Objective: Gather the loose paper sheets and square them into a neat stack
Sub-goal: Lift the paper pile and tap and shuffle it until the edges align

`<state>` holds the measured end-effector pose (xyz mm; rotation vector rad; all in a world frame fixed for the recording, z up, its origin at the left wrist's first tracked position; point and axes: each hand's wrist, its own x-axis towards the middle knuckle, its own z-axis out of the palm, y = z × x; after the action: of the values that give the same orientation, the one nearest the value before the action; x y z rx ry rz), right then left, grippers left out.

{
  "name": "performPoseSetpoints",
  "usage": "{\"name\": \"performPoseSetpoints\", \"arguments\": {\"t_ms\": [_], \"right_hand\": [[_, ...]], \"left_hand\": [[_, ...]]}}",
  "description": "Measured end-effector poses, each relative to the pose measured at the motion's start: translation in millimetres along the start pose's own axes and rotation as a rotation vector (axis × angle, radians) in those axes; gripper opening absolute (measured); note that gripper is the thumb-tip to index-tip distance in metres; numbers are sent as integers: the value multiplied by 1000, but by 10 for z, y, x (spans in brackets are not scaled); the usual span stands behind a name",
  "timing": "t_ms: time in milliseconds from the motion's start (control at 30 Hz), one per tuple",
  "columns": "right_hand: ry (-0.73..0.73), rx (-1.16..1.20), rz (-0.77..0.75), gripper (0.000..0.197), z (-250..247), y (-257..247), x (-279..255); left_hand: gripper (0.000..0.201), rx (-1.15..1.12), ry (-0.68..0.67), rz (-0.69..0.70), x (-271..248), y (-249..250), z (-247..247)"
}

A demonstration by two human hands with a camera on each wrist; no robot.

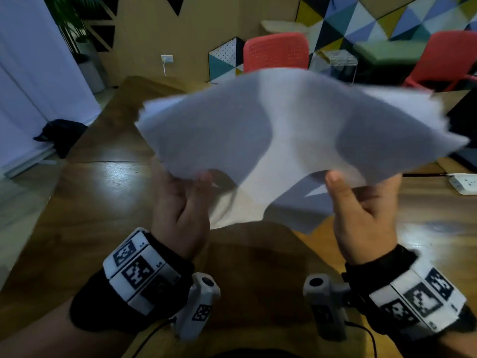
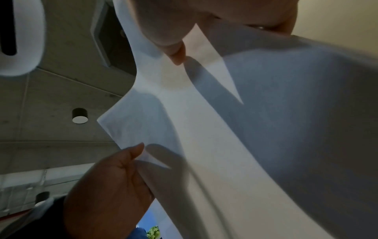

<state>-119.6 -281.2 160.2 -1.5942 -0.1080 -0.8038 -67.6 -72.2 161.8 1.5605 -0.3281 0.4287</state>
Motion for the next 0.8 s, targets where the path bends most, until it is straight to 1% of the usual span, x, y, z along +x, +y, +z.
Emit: {"name": "performPoseSetpoints", "arguments": {"t_ms": [33, 100, 200, 267, 333, 367, 433, 467, 500, 567, 633, 700, 800], "right_hand": [[5, 39, -6, 41, 5, -10, 17], [18, 96, 37, 36, 21, -8, 58], [12, 86, 78, 32, 32, -26, 108], [4, 149, 61, 27, 13, -77, 134], [-18, 160, 24, 29, -11, -124, 155], [-29, 145, 31, 35, -24, -133, 156], [-27, 140, 60, 43, -50, -158, 155], [-15, 156, 59, 44, -58, -174, 159], [9, 157, 45, 43, -64, -186, 173], [50, 125, 0, 40, -48, -217, 213], [63, 126, -19, 36, -16, -222, 240], [82, 68, -57, 31, 11, -193, 244], [101, 11, -101, 22, 29, -89, 197]], "left_hand": [[41, 24, -5, 9, 21, 18, 9], [34, 41, -8, 6, 77, 37, 42], [32, 62, -32, 7, 146, 53, 74], [33, 43, -41, 15, 185, 88, 54], [32, 20, -74, 16, 231, 116, 40], [35, 18, -97, 5, 246, 142, 46], [50, 6, -140, -26, 249, 181, 35], [55, -49, -154, -58, 243, 211, 25], [56, -110, -163, -82, 241, 241, 19], [49, -184, -147, -66, 259, 294, 40], [39, -204, -87, -50, 283, 292, 74], [28, -139, -36, -47, 313, 210, 105], [19, 0, -36, -41, 296, 15, 135]]}}
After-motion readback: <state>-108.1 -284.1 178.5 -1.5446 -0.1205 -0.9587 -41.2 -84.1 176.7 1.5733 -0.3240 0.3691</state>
